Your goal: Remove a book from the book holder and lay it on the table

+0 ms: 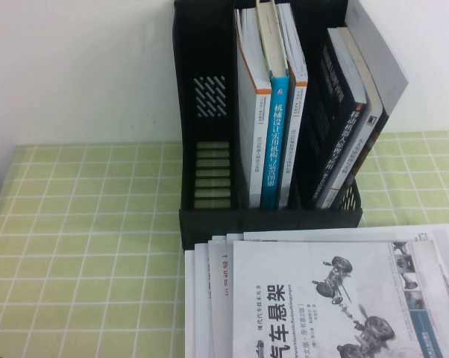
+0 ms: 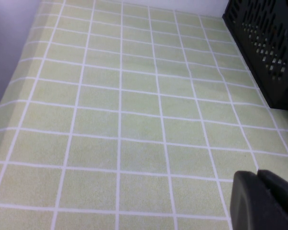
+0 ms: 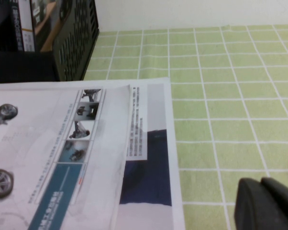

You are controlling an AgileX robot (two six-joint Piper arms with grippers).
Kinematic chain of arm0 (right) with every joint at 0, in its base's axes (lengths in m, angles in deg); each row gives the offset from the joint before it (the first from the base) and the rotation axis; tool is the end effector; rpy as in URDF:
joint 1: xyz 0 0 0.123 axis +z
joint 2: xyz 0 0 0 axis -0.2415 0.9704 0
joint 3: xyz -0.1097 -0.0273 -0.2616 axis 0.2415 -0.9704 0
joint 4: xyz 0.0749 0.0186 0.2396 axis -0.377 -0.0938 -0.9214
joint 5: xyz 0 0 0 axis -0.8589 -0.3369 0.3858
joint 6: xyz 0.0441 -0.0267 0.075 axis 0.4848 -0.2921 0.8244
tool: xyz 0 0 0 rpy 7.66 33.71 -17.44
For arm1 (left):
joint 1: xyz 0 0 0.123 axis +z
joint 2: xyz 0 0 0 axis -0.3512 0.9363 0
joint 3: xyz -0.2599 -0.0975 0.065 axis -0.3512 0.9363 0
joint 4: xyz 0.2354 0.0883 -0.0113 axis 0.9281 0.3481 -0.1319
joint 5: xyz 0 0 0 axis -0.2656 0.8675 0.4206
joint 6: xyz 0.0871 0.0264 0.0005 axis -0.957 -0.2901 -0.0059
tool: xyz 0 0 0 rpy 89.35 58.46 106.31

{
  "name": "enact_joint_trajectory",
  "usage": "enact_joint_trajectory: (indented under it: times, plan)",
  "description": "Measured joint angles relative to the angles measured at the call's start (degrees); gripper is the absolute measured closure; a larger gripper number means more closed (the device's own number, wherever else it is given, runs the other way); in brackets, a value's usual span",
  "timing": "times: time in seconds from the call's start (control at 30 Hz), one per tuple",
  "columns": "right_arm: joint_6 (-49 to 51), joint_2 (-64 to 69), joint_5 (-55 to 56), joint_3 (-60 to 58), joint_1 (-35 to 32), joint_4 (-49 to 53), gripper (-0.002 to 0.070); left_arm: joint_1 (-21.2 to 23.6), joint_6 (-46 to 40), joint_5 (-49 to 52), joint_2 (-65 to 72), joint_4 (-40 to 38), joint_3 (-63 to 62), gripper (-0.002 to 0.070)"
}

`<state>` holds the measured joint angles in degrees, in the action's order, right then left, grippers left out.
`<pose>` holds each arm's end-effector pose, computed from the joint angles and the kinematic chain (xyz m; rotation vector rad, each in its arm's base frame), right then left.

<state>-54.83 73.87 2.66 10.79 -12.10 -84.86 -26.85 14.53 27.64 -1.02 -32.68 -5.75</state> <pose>0.0528 0.0026 0.1718 -0.0211 1.8687 0.0453 0.0572 -0.0102 0.1710 -0.1176 1.9191 -0.2914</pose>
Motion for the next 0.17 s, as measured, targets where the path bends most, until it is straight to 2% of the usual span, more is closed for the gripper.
enact_joint_trajectory:
  times: [0.17]
  plan:
    - [0.0,0.0,0.0,0.0,0.0,0.0,0.0678,0.0,0.0,0.0,0.0,0.0,0.0,0.0677]
